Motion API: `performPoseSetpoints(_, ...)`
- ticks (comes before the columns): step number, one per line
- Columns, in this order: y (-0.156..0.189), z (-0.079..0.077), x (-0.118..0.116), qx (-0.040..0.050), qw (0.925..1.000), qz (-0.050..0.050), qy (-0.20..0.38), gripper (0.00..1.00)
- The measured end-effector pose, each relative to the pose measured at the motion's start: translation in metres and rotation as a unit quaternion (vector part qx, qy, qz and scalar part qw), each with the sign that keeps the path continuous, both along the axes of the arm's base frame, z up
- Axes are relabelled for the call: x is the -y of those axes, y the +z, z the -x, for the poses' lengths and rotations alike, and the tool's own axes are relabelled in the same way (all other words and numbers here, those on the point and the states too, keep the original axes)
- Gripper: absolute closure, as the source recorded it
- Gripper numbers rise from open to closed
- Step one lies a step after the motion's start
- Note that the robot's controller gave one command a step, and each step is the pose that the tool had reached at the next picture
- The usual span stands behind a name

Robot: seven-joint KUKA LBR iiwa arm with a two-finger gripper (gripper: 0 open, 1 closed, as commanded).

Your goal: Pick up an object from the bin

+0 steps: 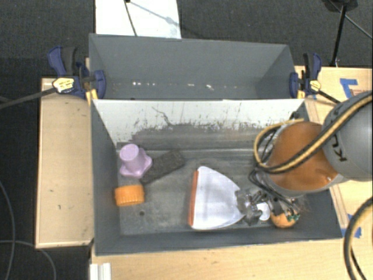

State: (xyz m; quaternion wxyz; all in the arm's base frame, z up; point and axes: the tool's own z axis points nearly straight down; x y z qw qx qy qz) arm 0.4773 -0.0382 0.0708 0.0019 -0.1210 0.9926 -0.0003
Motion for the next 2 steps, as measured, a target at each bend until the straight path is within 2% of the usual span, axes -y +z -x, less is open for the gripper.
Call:
performPoseSetpoints(1,0.005,0.002,0.000,-0.0033,1.0000,-0.001,0.000,1.00)
performPoseSetpoints(2,0.087,0.001,0.000,-0.0018,1.0000,0.000,-0.002,1.00)
